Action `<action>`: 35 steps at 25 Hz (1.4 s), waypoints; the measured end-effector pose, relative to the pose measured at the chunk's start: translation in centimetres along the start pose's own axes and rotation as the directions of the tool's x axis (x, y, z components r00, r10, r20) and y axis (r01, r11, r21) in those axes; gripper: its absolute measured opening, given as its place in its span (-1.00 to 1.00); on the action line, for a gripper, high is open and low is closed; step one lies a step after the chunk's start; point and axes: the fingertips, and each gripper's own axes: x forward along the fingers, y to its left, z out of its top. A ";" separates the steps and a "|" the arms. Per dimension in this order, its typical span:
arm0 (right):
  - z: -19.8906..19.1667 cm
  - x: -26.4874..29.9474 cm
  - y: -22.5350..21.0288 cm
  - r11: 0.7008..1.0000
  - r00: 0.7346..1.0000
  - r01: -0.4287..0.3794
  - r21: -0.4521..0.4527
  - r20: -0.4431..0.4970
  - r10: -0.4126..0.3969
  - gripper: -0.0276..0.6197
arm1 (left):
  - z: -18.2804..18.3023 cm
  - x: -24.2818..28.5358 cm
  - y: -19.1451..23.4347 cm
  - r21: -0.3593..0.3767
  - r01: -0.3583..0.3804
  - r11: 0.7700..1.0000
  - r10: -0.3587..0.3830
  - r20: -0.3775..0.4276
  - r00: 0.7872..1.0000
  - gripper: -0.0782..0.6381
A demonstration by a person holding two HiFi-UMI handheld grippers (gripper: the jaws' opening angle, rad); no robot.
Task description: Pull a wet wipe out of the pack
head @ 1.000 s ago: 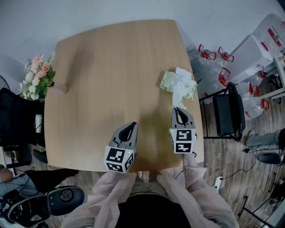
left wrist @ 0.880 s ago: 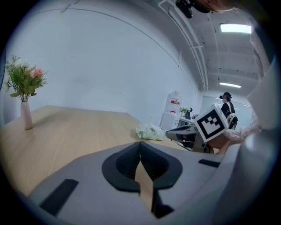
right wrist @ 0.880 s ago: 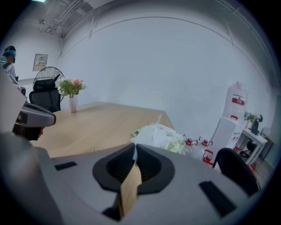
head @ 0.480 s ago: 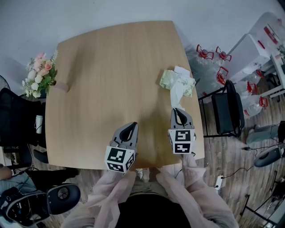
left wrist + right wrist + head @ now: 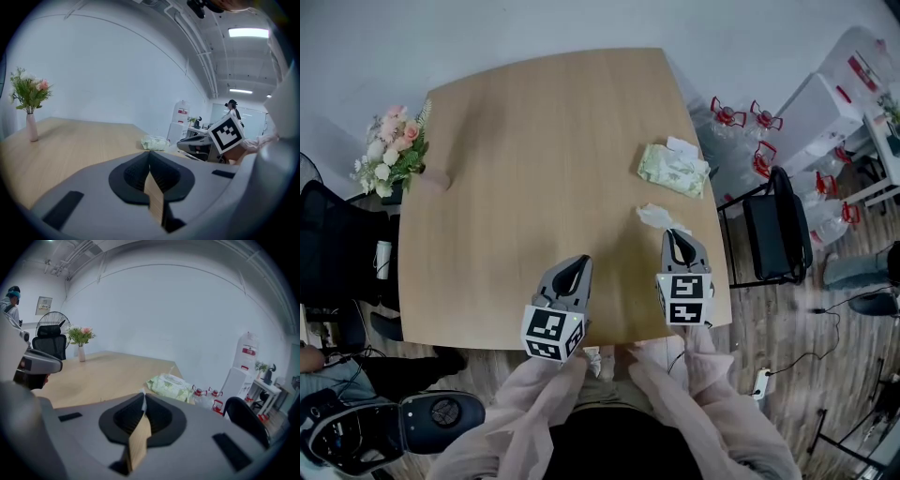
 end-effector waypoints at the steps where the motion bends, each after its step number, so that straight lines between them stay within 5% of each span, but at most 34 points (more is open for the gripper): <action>1: 0.0 -0.3 0.3 1.000 1.000 0.000 0.002 -0.002 0.000 -0.86 | 0.0 -0.3 0.0 0.001 0.001 1.000 -0.001 0.002 1.000 -0.75; 14: -0.7 -4.2 3.2 0.999 1.000 0.007 0.052 0.003 -0.007 -0.85 | -0.6 -4.1 0.6 0.007 0.002 1.000 -0.002 0.027 1.000 -0.75; 35: 2.0 -8.6 6.7 0.936 0.977 -0.178 0.304 0.166 0.132 -0.86 | 0.0 -7.7 2.4 -0.003 -0.058 0.998 0.058 0.075 0.995 -0.75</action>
